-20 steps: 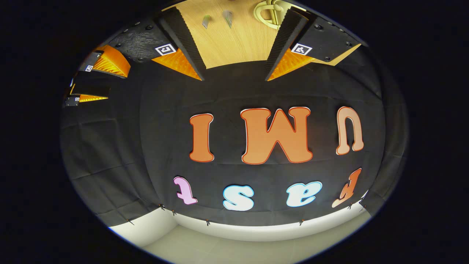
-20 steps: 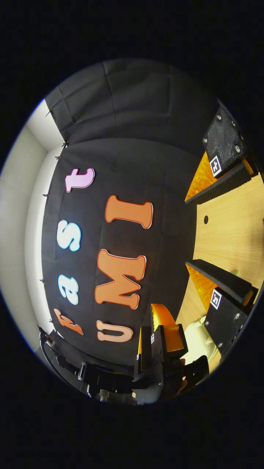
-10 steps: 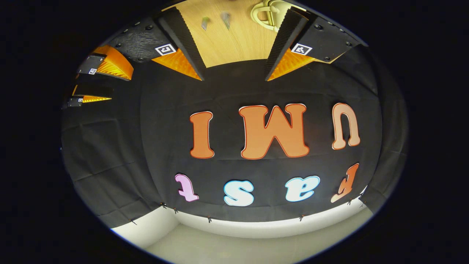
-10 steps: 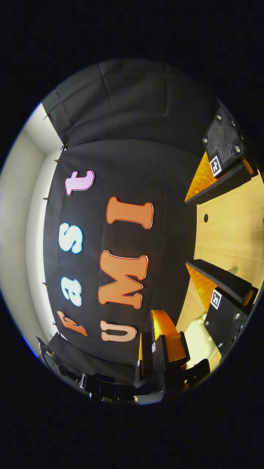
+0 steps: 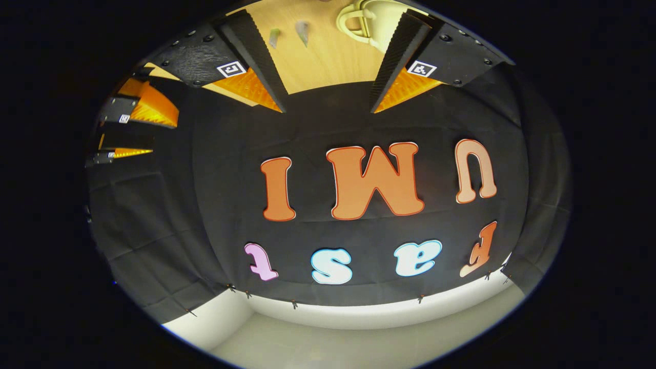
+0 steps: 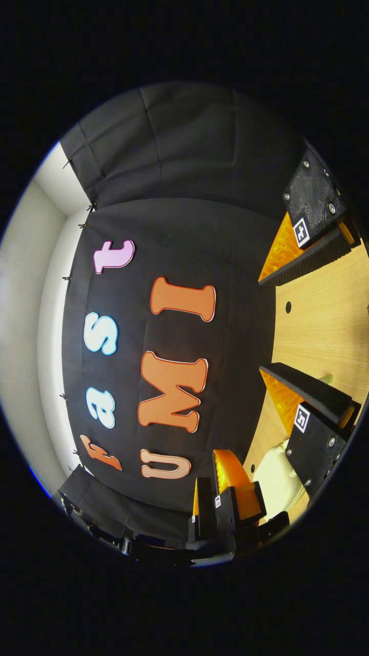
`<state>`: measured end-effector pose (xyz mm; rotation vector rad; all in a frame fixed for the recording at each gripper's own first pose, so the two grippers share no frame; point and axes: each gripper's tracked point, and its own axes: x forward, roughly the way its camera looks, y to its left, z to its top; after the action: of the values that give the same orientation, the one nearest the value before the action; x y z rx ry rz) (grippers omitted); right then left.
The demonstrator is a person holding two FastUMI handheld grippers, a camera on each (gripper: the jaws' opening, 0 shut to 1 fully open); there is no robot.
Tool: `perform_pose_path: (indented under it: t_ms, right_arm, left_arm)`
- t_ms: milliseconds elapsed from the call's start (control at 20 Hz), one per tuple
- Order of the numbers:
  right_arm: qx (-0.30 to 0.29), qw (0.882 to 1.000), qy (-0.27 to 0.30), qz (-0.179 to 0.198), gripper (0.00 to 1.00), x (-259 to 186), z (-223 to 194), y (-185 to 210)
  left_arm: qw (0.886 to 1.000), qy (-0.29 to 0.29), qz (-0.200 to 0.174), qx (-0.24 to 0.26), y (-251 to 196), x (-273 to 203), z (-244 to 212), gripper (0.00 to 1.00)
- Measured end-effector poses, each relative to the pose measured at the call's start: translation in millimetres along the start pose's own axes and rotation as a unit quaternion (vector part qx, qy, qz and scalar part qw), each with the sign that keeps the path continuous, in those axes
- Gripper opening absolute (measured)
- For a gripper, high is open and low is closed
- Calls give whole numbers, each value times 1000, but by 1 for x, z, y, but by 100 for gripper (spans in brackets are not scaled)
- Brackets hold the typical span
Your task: First open the suitcase, pack the skin care products into it, and then close the suitcase.
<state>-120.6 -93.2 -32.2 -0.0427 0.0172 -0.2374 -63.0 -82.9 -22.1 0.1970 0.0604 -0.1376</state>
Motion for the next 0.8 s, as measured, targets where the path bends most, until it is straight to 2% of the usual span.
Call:
perform_pose_path:
  t_ms: [200, 400, 500, 550, 800]
  right_arm:
    - [-1, 1000, 13, -2, 92, 3, -16, -4]
    - [6, 999, 34, -1, 96, 10, -39, -8]
    - [8, 999, 44, 1, 96, 14, -51, -7]
    - [6, 999, 50, 3, 95, 14, -58, -5]
    - [5, 997, 75, 22, 96, 20, -86, 6]
  left_arm:
    - [998, 38, -8, 54, 4, -9, -46, 99]
    - [989, 76, -22, 126, 2, -10, -102, 98]
    - [982, 99, -26, 159, 6, 0, -131, 100]
    - [978, 109, -27, 176, 7, 3, -145, 98]
    - [952, 156, -39, 262, 4, 4, -213, 98]
